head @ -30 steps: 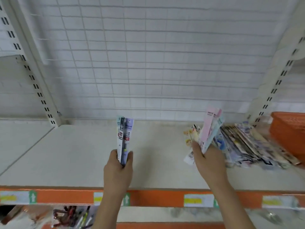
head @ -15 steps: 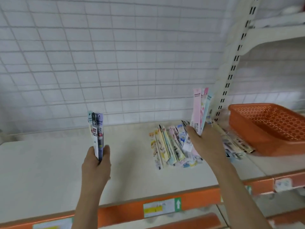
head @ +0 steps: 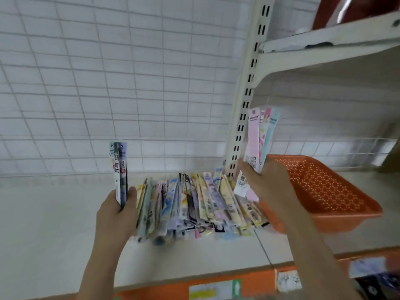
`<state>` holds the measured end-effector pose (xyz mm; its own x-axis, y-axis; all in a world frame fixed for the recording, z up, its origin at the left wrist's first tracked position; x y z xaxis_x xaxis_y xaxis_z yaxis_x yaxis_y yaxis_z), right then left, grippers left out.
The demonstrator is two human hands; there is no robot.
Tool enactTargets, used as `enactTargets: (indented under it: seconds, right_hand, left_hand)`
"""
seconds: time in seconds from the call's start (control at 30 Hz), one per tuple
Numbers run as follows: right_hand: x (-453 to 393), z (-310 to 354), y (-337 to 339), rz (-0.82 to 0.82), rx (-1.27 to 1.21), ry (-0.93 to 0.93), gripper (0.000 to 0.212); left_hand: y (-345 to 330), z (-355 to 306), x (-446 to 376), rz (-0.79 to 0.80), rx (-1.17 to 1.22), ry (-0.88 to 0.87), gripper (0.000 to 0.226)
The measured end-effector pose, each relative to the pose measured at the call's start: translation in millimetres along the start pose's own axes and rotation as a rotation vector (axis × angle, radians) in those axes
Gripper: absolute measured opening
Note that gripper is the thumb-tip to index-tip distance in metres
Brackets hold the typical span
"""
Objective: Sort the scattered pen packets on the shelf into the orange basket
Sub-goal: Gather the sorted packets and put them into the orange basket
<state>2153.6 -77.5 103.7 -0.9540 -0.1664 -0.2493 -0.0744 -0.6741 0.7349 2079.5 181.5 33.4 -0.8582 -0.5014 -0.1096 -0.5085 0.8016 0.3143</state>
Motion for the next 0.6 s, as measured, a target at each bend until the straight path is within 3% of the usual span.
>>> enactTargets:
  seconds: [0.13,0.27,0.37,0.6]
  right_hand:
    - [-14,-63,63,0.050,0.012,-0.063,0.019]
    - [-43,-123,80,0.322,0.178,-0.221,0.014]
    - [-61,-148,73,0.528,0.320,-0.268,0.018]
    - [-75,-162,58,0.841,0.420,-0.324,0.029]
  left_hand:
    - [-76,-39,26,0.065,-0.030,-0.088,0.041]
    - [-123,-63,44,0.104,-0.023,-0.106,0.040]
    - [-139,-70,52,0.082,-0.049,-0.138,0.040]
    - [-143,-84,62,-0.058,-0.144,-0.082,0.039]
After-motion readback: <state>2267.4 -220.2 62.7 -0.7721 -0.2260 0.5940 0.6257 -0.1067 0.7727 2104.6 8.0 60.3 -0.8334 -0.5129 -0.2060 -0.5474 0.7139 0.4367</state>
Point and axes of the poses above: each hand's wrist, its own x-axis away from the middle knuckle, its own y-axis out of the back of the hand, z = x × y, the point moved 2 cm from there along -x, towards the middle knuckle, and after that the axes turned 10 degrees about z, right-handed, at the moved point
